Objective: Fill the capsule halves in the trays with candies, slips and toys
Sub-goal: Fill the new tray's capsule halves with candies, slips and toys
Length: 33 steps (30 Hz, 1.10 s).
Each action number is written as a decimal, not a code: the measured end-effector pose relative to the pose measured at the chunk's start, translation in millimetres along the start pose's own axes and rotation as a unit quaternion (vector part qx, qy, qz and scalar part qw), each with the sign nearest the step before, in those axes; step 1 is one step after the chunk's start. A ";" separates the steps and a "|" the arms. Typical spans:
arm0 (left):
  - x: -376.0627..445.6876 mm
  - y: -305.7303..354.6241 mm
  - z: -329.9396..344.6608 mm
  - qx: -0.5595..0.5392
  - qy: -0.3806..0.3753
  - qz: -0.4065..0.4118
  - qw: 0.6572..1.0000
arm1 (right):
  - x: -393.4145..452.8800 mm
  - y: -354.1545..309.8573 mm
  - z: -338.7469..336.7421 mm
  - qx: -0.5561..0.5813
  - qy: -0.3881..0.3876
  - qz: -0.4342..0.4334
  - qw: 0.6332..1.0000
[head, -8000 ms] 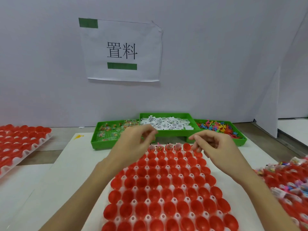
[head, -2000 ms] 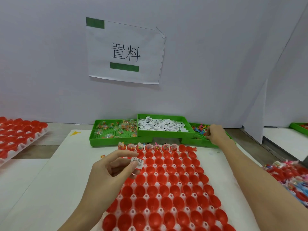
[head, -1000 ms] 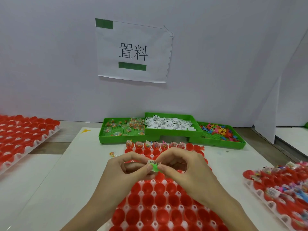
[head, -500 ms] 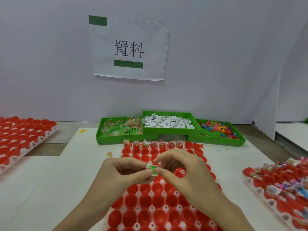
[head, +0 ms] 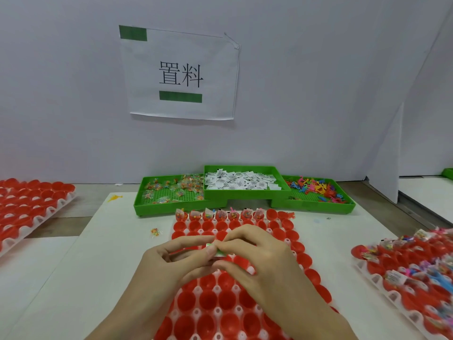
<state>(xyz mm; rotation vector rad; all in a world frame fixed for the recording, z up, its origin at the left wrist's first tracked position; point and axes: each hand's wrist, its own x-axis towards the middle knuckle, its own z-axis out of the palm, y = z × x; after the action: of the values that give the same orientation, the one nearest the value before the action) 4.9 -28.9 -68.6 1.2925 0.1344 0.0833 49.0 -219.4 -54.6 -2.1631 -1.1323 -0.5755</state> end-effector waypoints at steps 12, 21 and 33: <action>-4.9 6.2 4.6 0.176 0.020 0.170 0.969 | 2.4 2.2 -7.5 0.099 -0.003 0.068 0.993; -3.7 0.4 14.0 0.313 0.060 0.381 0.868 | 3.7 2.8 -17.8 0.194 0.008 0.137 0.971; 49.6 4.9 71.8 0.554 -0.102 0.321 0.761 | 14.8 86.8 -58.9 0.199 0.069 0.272 0.939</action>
<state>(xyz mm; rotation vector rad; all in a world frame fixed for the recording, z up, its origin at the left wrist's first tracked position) 64.5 -89.2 -47.3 2.4923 -0.5545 0.5110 124.4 -290.1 -31.5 -1.9203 -0.4787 -0.2156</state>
